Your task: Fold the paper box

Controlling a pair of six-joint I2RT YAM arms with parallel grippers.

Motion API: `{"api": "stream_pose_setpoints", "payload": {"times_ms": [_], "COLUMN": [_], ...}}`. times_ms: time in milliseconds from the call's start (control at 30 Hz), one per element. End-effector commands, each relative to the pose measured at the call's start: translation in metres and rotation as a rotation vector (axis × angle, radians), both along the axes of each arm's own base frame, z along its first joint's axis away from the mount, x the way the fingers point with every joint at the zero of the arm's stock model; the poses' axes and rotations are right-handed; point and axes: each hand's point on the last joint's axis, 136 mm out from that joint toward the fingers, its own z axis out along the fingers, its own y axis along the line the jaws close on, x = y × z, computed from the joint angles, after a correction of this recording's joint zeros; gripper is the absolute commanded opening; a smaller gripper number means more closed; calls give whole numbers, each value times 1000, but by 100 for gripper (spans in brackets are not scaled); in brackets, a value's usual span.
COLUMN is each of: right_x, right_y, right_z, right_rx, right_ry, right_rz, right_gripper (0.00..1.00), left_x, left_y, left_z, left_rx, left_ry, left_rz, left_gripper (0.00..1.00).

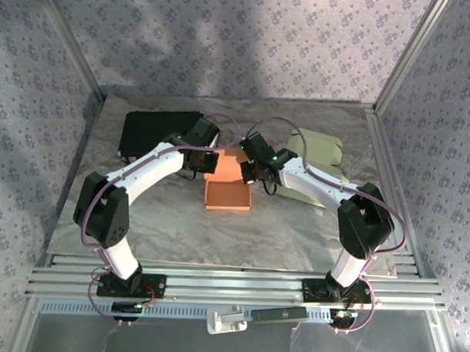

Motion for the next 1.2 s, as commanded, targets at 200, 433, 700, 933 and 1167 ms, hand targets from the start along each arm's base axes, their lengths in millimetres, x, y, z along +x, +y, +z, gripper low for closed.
{"api": "stream_pose_setpoints", "payload": {"times_ms": [200,433,700,933,1167], "right_x": [1,-2,-11,-15,-21], "right_y": [-4,17,20,13,-1], "right_z": [24,31,22,9,-8], "right_rx": [101,294,329,308,242], "right_ry": [-236,-416,-474,-462,-444], "right_rz": [-203,-135,-110,-132,-142], "right_gripper": [0,0,0,0,0], "left_x": [17,11,-1,-7,-15], "left_y": [-16,-23,-26,-37,-40], "left_z": [21,31,32,26,14], "left_rx": [-235,-372,-470,-516,-512], "left_ry": [-198,-330,-406,-369,-333], "left_rz": [59,26,15,30,67], "left_gripper": [1,3,7,11,16]}}
